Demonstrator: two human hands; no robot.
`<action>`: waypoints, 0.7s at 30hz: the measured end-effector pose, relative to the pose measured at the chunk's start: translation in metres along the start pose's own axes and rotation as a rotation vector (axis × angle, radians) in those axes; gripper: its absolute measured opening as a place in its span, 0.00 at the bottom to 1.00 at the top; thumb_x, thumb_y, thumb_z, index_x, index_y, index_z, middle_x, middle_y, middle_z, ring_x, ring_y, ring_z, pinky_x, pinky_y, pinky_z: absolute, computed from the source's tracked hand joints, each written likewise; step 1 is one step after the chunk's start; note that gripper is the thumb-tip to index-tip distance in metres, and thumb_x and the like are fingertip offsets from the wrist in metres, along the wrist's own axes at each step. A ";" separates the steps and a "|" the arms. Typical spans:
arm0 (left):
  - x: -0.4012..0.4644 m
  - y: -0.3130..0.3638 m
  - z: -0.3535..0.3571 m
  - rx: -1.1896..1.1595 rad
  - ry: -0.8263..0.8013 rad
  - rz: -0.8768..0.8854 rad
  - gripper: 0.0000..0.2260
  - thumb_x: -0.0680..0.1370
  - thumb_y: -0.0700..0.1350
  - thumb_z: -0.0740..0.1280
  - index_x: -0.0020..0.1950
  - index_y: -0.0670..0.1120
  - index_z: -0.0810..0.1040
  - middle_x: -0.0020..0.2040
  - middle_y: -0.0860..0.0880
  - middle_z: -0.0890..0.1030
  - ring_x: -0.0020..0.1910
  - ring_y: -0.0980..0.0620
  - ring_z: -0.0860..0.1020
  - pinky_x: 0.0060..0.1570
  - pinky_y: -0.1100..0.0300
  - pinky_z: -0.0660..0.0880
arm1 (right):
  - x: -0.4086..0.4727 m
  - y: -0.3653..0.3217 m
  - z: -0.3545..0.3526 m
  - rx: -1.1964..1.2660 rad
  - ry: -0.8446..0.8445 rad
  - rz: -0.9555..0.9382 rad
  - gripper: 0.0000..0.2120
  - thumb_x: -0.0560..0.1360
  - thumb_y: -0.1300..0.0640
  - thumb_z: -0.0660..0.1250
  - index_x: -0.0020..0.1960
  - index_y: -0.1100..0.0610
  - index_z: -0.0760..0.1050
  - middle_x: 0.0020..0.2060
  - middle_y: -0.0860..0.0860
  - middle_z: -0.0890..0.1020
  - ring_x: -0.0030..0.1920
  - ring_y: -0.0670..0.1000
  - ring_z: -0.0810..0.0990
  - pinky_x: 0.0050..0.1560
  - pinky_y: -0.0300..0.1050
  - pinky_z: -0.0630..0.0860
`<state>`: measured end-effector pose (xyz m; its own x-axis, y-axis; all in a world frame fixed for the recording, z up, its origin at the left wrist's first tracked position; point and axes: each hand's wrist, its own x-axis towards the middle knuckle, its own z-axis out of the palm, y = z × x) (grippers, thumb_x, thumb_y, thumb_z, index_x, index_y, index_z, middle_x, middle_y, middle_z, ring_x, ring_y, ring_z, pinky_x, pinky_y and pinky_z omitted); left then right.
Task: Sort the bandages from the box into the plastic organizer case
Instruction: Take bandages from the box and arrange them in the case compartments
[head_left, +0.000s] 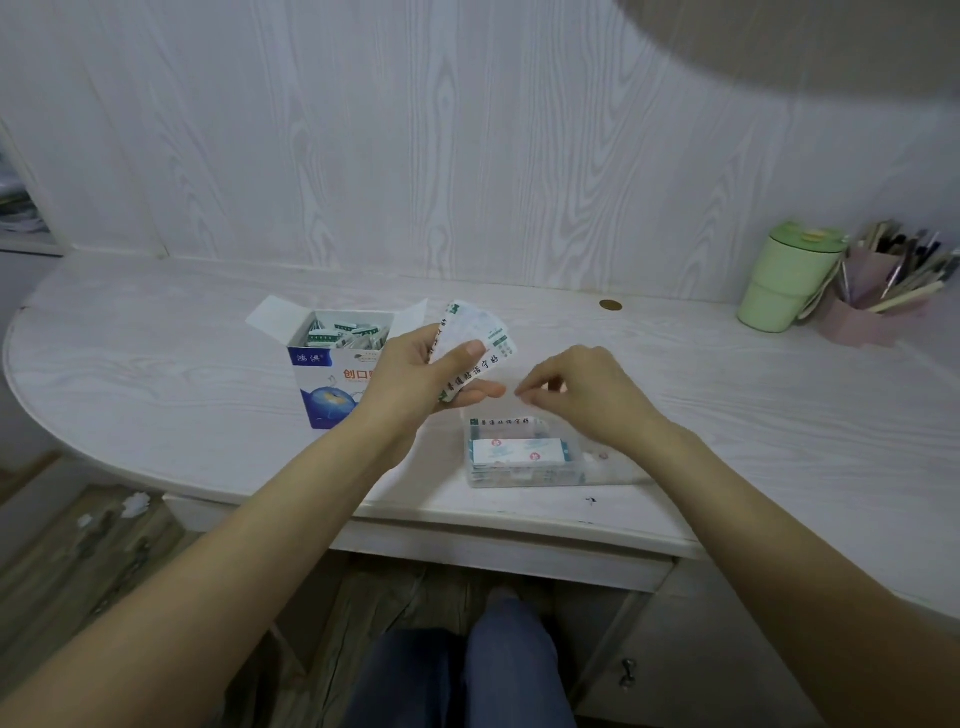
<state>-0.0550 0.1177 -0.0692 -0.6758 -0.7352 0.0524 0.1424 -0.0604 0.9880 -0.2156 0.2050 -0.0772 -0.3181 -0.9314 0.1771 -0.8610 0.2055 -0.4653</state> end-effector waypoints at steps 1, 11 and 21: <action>0.000 0.000 0.000 -0.023 0.003 -0.013 0.06 0.77 0.40 0.67 0.54 0.43 0.78 0.45 0.48 0.85 0.39 0.47 0.84 0.38 0.65 0.80 | -0.003 -0.003 -0.005 0.207 0.068 0.018 0.07 0.76 0.58 0.67 0.48 0.53 0.83 0.41 0.44 0.84 0.38 0.40 0.78 0.39 0.26 0.70; -0.003 -0.003 0.014 -0.078 -0.070 -0.067 0.10 0.80 0.42 0.62 0.57 0.40 0.76 0.47 0.40 0.84 0.41 0.45 0.84 0.37 0.63 0.81 | -0.018 -0.017 -0.023 0.699 0.199 0.130 0.05 0.69 0.65 0.74 0.42 0.58 0.81 0.31 0.51 0.83 0.29 0.43 0.79 0.33 0.34 0.74; -0.003 -0.001 0.015 0.078 -0.023 -0.051 0.07 0.77 0.40 0.67 0.54 0.43 0.78 0.43 0.44 0.85 0.41 0.45 0.84 0.42 0.56 0.82 | -0.022 -0.016 -0.021 0.742 0.175 0.156 0.05 0.72 0.64 0.72 0.40 0.56 0.80 0.30 0.49 0.81 0.28 0.42 0.77 0.34 0.34 0.75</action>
<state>-0.0643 0.1304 -0.0686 -0.6975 -0.7165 0.0039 0.0509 -0.0442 0.9977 -0.2034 0.2285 -0.0554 -0.5244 -0.8348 0.1675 -0.3300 0.0179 -0.9438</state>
